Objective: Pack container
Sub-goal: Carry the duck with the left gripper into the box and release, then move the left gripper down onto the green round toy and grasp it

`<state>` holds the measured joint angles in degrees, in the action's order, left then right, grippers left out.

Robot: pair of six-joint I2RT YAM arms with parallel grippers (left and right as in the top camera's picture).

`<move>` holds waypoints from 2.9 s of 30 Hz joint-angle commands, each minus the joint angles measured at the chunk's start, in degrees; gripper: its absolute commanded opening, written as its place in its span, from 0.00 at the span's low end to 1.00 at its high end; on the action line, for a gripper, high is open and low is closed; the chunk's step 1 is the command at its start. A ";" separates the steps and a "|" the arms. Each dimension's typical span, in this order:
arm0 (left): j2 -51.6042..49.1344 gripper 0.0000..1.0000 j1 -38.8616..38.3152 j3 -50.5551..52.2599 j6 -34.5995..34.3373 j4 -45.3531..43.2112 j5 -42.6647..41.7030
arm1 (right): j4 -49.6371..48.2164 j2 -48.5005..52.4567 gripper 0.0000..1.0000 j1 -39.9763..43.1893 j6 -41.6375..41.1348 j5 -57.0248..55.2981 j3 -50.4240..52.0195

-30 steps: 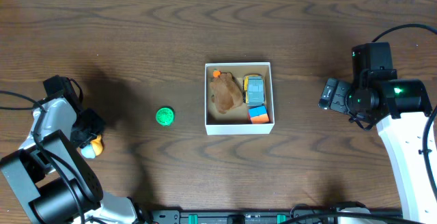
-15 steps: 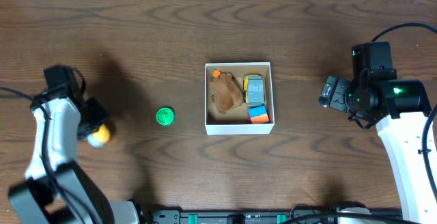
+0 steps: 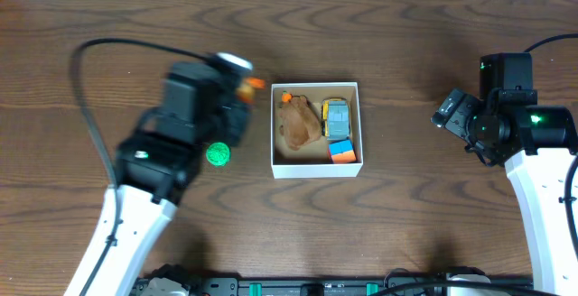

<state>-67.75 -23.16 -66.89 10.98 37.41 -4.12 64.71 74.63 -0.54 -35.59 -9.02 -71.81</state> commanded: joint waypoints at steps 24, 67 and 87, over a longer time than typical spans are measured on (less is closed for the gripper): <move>-22.67 0.08 -19.61 -0.37 7.41 -0.22 -1.64 | 0.68 0.37 0.99 0.37 1.40 -1.09 0.37; -17.92 0.98 16.98 0.28 -29.99 10.51 3.23 | 0.92 0.37 0.99 0.37 3.08 -1.66 0.37; -40.35 0.98 16.98 0.31 -31.71 10.97 -1.07 | 1.09 0.37 0.99 0.37 3.10 -1.68 0.37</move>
<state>-107.59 -6.42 -66.89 -19.55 47.90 -3.79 65.73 74.63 -0.51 -33.26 -9.89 -71.75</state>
